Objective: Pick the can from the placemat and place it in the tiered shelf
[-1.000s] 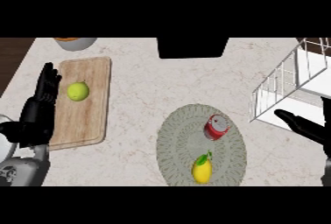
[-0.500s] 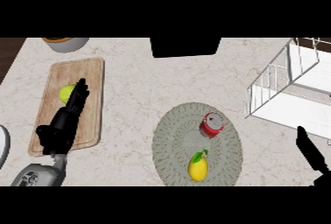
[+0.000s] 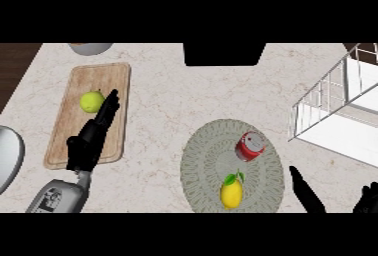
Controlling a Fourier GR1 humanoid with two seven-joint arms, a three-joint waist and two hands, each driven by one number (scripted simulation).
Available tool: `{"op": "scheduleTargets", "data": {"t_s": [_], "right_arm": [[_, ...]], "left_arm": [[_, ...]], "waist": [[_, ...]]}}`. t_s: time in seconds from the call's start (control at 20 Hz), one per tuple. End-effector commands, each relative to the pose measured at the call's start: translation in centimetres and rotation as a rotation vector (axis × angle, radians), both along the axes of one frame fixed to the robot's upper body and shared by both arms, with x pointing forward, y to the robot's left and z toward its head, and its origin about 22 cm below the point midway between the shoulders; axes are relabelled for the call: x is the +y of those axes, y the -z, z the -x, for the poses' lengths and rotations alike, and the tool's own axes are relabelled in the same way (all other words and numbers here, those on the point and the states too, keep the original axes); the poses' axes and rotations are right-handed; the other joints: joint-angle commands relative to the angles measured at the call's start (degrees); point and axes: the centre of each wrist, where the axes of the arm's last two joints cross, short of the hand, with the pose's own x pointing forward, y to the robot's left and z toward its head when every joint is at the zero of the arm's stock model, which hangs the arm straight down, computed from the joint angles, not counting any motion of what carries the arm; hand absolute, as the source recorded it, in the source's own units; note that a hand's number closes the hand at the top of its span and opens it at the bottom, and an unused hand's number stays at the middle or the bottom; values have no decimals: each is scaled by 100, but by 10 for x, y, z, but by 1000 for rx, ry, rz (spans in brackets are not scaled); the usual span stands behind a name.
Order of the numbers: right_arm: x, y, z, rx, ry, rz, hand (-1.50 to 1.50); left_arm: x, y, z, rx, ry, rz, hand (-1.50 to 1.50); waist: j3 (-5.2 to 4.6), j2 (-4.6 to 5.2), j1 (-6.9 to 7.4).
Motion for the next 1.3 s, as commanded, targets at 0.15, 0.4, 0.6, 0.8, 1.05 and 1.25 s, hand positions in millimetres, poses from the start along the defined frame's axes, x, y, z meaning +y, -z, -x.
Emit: {"op": "scheduleTargets", "data": {"t_s": [0.15, 0.4, 0.6, 0.8, 1.05, 1.25], "right_arm": [[31, -7, 21, 140, -99, -15, -150], [9, -26, 24, 344, -178, -21, -150], [18, -32, 23, 553, -265, -56, -150], [13, -53, 14, 731, -260, 0, -150], [41, -97, -16, 835, -229, -3, -150], [65, -126, -32, 849, -224, 21, -150]], "left_arm": [[-20, -8, -7, -2, 38, -3, 0], [-30, -7, -7, -3, 28, 5, 0], [-12, -8, -7, -5, 48, 0, 0], [-16, -3, -8, 1, 52, -13, 0], [-18, 0, -4, 3, 65, 0, 0], [-15, 3, -4, 0, 48, 4, 0]], "waist": [[-25, 48, 163], [-41, 83, 186], [-49, 95, 324], [-61, 106, 322], [-37, 52, 355], [-12, 18, 233]]}}
